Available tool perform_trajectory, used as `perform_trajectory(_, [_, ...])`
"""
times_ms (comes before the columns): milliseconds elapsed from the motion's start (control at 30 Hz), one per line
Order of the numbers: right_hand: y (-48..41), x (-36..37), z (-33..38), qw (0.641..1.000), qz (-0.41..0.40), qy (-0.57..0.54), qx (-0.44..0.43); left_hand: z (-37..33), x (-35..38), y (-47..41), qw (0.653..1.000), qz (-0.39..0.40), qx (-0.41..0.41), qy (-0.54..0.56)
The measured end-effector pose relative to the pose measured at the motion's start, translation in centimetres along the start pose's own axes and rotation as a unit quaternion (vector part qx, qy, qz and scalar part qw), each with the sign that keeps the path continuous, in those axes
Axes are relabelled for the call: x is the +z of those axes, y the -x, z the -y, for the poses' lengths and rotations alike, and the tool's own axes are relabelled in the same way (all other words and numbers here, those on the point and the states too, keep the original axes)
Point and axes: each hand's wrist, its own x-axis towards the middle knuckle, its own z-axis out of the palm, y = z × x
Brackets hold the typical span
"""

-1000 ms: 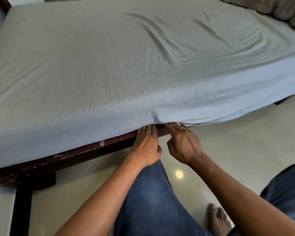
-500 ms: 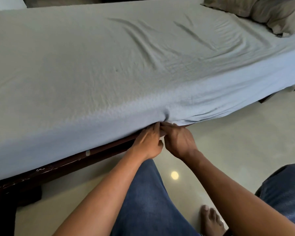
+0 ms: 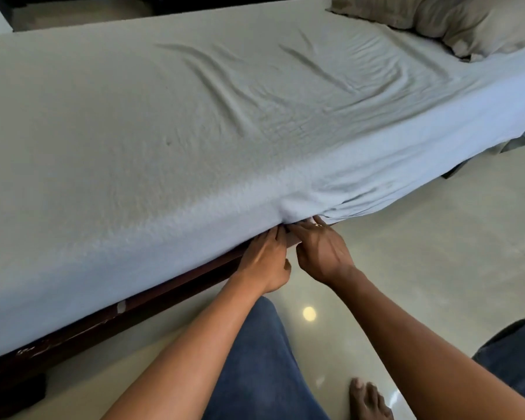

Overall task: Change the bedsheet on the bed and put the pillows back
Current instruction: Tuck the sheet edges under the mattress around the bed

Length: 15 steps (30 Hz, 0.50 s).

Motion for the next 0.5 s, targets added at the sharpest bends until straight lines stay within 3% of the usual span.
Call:
perform_trajectory(33, [0.7,-0.1,-0.7,1.000,-0.016,0.008,0.004,-0.3,0.2,-0.6,1.000,0.008,-0.010,-0.001])
perform_trajectory(233, [-3.3,0.3,-3.2,0.989,0.108,0.055,0.089,-2.8,-0.3,-1.1,0.996,0.051,-0.066,-0.040])
perform_trajectory(367, [-3.7,0.9,-4.7,0.983,0.151,0.106,0.023,-5.3,-1.1,-1.6,1.000,0.003,0.018,0.015])
perform_trajectory(433, [-3.1,1.1,-5.3,0.989,0.127,0.077,0.008,-5.2,-1.5,-3.0,0.999,0.013,0.010,0.040])
perform_trajectory(500, [-2.0,0.0,-5.6,0.999,0.045,-0.004,0.028,-4.3,-1.3,-4.2,0.998,0.035,0.000,0.056])
